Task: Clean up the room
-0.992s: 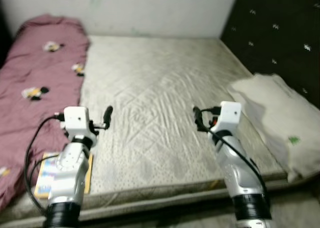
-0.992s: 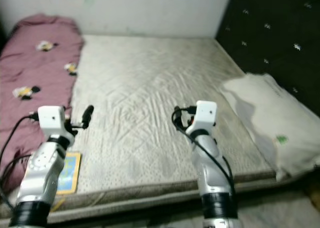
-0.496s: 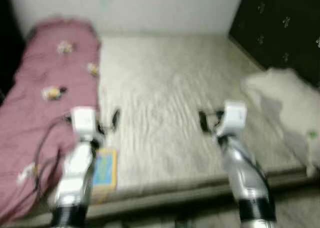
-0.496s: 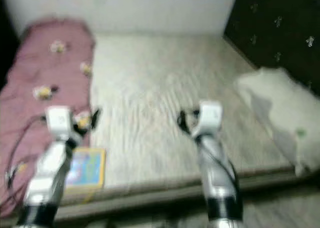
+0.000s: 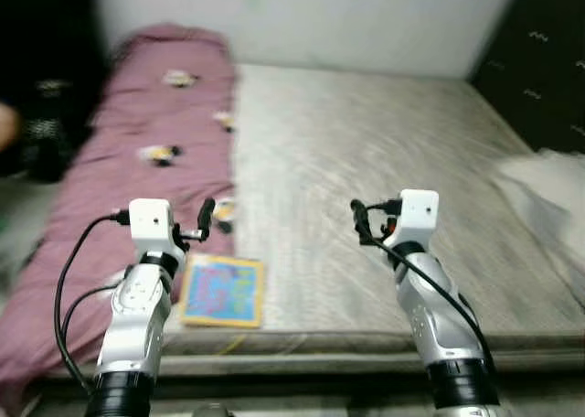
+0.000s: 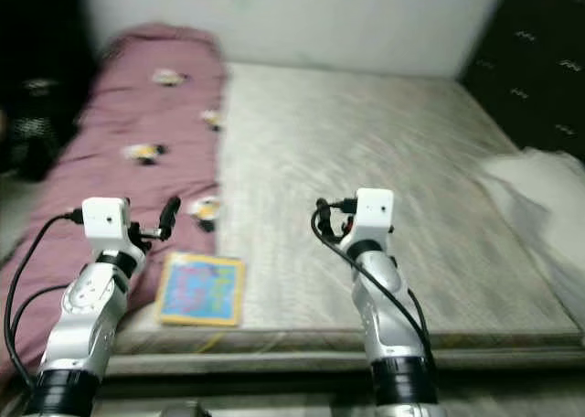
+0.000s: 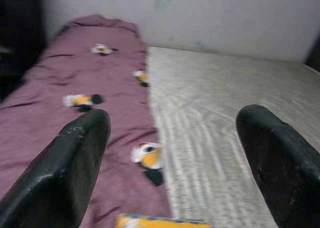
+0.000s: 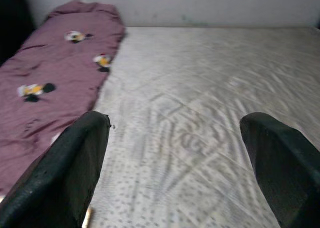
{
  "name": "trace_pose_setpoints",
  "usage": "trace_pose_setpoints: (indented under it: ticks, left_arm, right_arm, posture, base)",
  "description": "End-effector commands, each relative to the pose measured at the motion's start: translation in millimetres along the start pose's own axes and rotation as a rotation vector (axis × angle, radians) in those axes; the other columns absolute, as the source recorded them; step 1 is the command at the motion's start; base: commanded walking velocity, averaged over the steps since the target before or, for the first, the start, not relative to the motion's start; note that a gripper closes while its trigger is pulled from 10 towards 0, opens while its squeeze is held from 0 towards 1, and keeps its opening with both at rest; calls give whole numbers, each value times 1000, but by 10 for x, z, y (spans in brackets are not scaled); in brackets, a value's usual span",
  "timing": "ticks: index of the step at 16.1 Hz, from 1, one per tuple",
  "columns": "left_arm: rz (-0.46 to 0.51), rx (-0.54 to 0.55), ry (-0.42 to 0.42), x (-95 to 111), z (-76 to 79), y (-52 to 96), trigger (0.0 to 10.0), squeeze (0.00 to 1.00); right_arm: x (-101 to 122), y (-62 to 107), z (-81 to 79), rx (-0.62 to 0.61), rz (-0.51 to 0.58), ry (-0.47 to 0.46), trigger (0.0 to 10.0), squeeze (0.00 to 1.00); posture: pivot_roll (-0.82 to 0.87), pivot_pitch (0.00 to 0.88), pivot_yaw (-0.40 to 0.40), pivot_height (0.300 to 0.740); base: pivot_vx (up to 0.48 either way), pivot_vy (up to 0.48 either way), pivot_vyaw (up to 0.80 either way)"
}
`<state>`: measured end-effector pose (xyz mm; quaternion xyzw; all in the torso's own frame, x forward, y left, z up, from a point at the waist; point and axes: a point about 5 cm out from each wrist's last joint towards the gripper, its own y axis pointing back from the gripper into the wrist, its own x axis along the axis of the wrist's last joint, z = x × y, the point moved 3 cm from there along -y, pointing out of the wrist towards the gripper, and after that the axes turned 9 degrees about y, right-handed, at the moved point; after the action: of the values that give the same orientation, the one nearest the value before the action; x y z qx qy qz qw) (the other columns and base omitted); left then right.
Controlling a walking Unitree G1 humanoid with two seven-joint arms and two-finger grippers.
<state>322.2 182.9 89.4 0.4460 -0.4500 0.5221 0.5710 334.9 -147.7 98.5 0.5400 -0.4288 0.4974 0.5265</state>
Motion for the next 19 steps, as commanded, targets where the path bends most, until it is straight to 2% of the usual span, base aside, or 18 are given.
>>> trace_pose_setpoints:
  ticks: [1, 7, 14, 16, 19]
  left_arm:
    - [3, 9, -10, 26, -45, -15, 10000, 0]
    - [15, 14, -19, 39, -48, -19, 10000, 0]
    - [68, 76, -38, 203, -157, -8, 10000, 0]
    - [63, 81, -29, 182, -174, 11, 10000, 0]
    - [34, 54, 11, 185, -165, 82, 10000, 0]
  right_arm:
    - [29, -6, 36, -21, 8, -6, 10000, 0]
    - [41, -25, 49, -27, 9, -1, 10000, 0]
    - [94, -72, 67, -30, 22, 9, 10000, 0]
    - [100, -82, 68, -35, 27, 6, 10000, 0]
    - [98, -10, 1, -42, 35, -24, 10000, 0]
  posture:
    - [-11, 0, -83, 740]
    - [-14, 0, -81, 740]
    - [10, 0, -83, 740]
    - [2, 0, -76, 740]
    - [2, 0, -65, 740]
  base:
    - [0, 480, 0]
    - [0, 455, 0]
    - [0, 0, 0]
    - [0, 0, 0]
    - [0, 0, 0]
